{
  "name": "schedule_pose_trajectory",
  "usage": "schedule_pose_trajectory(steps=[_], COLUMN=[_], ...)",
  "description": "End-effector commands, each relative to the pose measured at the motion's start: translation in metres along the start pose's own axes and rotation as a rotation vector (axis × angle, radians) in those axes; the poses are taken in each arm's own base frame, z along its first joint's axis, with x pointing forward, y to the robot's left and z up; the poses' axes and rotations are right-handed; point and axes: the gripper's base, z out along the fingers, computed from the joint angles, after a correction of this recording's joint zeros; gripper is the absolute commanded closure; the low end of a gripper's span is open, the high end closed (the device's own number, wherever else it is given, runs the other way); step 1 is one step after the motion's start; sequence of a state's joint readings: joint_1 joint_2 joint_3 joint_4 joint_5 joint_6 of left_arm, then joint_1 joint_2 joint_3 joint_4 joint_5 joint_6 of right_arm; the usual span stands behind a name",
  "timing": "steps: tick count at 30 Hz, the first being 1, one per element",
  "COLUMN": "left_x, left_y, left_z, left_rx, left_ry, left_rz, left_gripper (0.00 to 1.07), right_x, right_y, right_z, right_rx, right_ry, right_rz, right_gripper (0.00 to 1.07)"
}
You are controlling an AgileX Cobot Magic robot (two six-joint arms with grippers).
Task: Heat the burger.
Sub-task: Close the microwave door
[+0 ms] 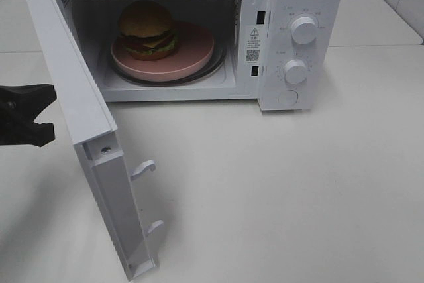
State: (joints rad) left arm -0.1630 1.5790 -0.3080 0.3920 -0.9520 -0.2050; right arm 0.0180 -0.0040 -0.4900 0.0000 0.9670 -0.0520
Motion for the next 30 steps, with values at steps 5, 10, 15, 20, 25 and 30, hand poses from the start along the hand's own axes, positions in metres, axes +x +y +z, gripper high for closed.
schedule_pose_trajectory(steps=[5,10,15,20,25,30], left_x=[-0.006,-0.008,-0.012,-0.015,-0.017,-0.017], left_y=[-0.01,-0.014,-0.013,-0.016,-0.024,-0.033], left_z=[0.014,0.022,0.03,0.045,0.065,0.081], left_rx=[0.026,0.015,-0.012,-0.022,-0.048,-0.062], left_ry=[-0.009,-0.006,-0.029,-0.04,-0.053,-0.059], left_rz=[0.01,-0.012,-0.041,-0.068,-0.081,-0.031], left_gripper=[1.07,1.07,1.07,1.07,1.07,1.07], right_x=[0.002,0.002,0.002,0.002,0.002,0.002], right_y=[0.0,0.0,0.0,0.0,0.0,-0.001], right_z=[-0.004,-0.004,-0.004,-0.004,-0.004,-0.004], right_rx=[0.005,0.01,0.01,0.011,0.011,0.012], right_ry=[-0.032,-0.031,-0.032,-0.032,-0.032,-0.032], right_rz=[-0.012,-0.012,-0.012,-0.013,-0.013,-0.011], right_gripper=[0.59,0.59,0.59,0.59,0.59,0.59])
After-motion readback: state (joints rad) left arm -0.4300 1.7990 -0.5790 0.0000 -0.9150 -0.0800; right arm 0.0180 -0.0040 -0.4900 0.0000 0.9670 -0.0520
